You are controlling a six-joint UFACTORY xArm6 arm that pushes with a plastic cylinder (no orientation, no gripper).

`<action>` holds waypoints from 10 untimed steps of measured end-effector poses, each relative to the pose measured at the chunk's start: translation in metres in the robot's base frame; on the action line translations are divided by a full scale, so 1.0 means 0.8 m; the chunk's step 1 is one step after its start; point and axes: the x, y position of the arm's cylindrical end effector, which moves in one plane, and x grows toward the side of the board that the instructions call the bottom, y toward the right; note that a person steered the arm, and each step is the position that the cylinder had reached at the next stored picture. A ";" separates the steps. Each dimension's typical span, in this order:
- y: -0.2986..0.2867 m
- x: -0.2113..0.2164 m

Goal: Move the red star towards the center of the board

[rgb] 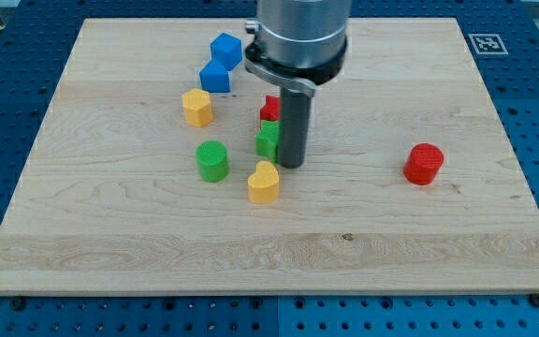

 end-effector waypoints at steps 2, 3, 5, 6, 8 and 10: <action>-0.063 -0.026; -0.080 -0.035; 0.016 -0.007; 0.065 -0.044; 0.037 -0.147; -0.061 -0.159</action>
